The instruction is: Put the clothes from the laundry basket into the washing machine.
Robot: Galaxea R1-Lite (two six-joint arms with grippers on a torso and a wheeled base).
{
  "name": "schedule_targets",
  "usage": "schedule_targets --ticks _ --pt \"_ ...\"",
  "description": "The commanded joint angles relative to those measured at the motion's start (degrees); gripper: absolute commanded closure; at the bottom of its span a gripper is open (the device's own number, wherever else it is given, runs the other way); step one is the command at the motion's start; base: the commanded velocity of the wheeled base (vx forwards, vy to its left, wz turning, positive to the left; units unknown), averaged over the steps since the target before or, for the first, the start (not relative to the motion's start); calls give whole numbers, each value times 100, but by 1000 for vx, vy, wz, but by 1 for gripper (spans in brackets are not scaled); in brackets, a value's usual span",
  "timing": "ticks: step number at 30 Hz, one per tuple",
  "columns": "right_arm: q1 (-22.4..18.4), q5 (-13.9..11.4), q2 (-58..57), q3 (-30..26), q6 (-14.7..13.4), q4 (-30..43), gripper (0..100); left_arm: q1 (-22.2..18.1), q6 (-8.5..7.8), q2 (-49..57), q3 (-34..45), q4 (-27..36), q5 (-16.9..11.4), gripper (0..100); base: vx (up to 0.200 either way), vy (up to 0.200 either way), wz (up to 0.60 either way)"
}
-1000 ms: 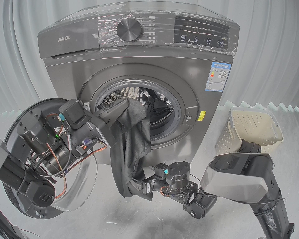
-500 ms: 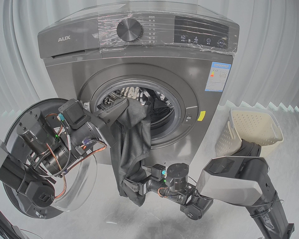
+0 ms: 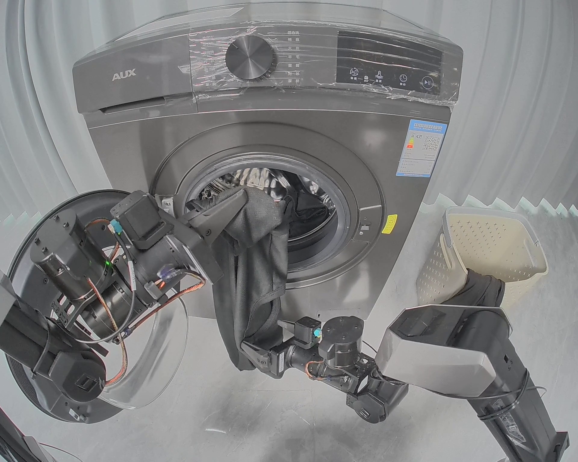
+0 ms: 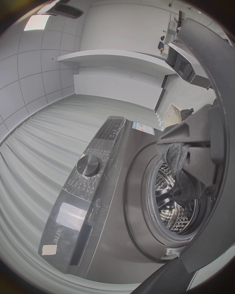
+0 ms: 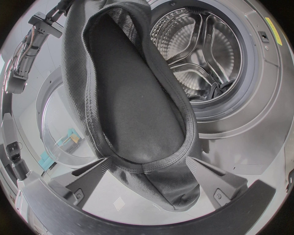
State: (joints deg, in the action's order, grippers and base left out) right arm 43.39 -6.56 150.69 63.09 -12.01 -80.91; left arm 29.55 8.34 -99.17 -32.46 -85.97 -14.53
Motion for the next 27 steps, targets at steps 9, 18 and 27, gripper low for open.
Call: schedule_targets --ticks 9,18,27 --pt "179 -47 101 -16 58 -65 0 -11 10 -23 -41 1 64 100 0 0 0" --pt "188 -126 154 -200 252 -259 0 -63 1 -6 -58 10 73 100 0 0 0" --pt "179 -223 338 -341 287 -373 0 -81 -8 12 -76 10 73 100 0 0 0"
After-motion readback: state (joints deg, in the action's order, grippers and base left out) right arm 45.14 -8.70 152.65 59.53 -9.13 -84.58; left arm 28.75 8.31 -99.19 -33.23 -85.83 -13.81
